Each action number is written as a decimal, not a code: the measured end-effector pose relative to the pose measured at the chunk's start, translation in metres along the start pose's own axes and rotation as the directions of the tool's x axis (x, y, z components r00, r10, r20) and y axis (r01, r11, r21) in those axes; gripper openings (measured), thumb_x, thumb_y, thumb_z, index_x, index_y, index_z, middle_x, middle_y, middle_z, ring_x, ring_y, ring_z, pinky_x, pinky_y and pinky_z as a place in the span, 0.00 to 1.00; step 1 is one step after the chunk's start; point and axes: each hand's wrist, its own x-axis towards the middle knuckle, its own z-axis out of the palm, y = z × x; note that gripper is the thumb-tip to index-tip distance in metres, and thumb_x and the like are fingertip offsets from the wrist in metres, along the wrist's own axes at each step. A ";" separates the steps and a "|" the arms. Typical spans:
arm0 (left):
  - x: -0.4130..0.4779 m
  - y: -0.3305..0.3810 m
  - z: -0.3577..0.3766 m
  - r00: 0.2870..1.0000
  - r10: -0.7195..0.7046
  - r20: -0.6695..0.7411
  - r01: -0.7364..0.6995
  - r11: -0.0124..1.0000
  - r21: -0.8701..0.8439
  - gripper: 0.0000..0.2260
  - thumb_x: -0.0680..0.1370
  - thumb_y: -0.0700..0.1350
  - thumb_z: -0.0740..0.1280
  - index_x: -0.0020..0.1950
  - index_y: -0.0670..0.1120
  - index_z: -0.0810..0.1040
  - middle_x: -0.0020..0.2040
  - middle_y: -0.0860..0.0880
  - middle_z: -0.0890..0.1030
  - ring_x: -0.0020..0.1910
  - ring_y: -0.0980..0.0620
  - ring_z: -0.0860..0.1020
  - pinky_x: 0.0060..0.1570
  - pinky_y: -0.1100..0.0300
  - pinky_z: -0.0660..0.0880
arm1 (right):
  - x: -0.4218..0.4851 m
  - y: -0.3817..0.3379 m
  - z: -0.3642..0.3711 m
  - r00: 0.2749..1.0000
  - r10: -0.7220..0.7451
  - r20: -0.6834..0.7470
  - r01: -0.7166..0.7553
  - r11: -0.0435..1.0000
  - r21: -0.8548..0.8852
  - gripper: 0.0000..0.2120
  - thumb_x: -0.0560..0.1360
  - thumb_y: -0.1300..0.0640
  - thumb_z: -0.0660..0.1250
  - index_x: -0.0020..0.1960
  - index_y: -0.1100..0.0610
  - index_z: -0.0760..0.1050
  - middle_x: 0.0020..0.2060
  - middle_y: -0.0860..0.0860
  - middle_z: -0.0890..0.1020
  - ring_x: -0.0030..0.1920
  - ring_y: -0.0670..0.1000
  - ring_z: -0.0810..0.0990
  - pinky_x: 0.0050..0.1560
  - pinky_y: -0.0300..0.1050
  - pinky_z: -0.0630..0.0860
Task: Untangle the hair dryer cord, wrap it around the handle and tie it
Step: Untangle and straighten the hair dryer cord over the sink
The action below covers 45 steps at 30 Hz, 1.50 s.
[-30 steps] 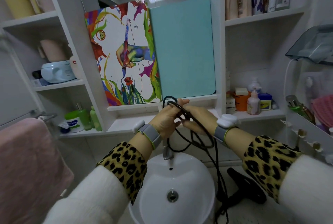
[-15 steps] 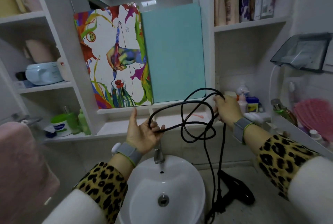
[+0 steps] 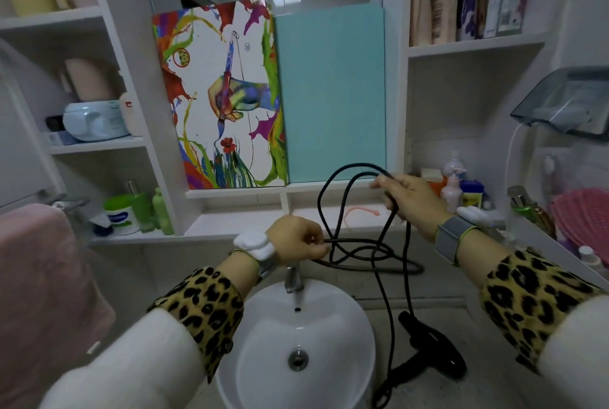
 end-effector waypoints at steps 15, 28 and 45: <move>0.023 0.082 0.011 0.895 -0.439 -0.077 0.274 0.678 -0.682 0.25 0.78 0.61 0.63 0.71 0.51 0.68 0.66 0.46 0.69 0.66 0.49 0.70 0.58 0.58 0.69 | 0.007 -0.033 0.037 0.992 0.097 -0.075 -0.092 0.994 0.066 0.17 0.80 0.47 0.58 0.51 0.59 0.79 0.32 0.50 0.81 0.25 0.48 0.71 0.28 0.42 0.68; 0.019 0.005 -0.014 0.904 -0.427 -0.010 0.221 0.486 -0.846 0.11 0.81 0.50 0.65 0.53 0.44 0.82 0.27 0.53 0.72 0.22 0.56 0.66 0.21 0.68 0.59 | 0.008 -0.007 -0.021 0.969 0.078 -0.236 -0.118 0.980 -0.160 0.15 0.76 0.49 0.67 0.45 0.61 0.83 0.34 0.50 0.82 0.33 0.47 0.76 0.37 0.41 0.73; 0.001 -0.030 -0.022 0.961 -0.277 -0.002 0.117 0.411 -0.904 0.19 0.81 0.56 0.60 0.46 0.45 0.85 0.28 0.50 0.69 0.21 0.53 0.62 0.23 0.68 0.56 | -0.002 -0.013 0.022 0.995 -0.103 -0.002 0.103 0.995 -0.008 0.14 0.75 0.57 0.65 0.34 0.57 0.84 0.23 0.49 0.77 0.24 0.42 0.70 0.29 0.35 0.68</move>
